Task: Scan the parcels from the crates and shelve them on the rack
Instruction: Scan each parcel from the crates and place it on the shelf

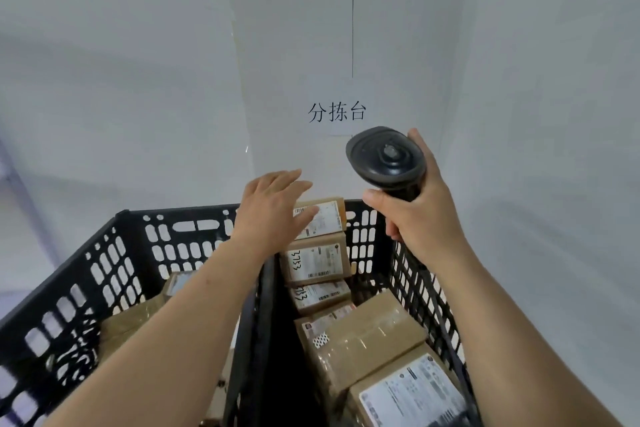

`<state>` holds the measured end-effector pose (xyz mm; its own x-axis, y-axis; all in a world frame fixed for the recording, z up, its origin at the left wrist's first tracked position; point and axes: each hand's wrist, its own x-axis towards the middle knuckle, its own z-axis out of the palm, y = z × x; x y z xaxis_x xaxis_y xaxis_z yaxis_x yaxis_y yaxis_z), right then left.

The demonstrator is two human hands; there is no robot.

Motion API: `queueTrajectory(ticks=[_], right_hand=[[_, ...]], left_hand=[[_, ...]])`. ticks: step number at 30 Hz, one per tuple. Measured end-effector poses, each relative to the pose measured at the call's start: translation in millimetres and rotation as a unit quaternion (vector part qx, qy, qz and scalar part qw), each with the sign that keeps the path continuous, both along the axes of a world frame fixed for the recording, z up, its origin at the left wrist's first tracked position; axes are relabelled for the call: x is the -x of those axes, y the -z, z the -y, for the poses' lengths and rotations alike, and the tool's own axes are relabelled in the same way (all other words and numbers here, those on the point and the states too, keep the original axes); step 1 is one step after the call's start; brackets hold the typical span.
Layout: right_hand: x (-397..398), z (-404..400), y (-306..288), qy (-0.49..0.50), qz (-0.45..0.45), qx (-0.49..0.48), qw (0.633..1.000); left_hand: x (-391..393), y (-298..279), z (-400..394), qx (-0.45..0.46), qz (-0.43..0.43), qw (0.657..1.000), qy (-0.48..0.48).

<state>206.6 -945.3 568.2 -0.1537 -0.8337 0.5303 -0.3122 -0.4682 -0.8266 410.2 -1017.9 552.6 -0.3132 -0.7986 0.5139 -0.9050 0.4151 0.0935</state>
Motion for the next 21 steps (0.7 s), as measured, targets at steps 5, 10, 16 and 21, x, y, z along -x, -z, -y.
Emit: queueTrajectory(ticks=[5, 10, 16, 21], right_hand=[[-6, 52, 23, 0.015, 0.011, -0.032, 0.999], [-8, 80, 50, 0.019, 0.007, -0.088, 0.996], [-2, 93, 71, 0.035, 0.013, -0.14, 0.989], [4, 94, 73, 0.044, 0.022, -0.153, 0.987]], left_hand=[[0, 16, 69, -0.05, 0.049, 0.998, -0.001], [0, 36, 119, -0.104, 0.084, 0.991, -0.001], [5, 56, 159, -0.152, 0.121, 0.981, -0.006], [10, 73, 179, -0.193, 0.156, 0.969, -0.013]])
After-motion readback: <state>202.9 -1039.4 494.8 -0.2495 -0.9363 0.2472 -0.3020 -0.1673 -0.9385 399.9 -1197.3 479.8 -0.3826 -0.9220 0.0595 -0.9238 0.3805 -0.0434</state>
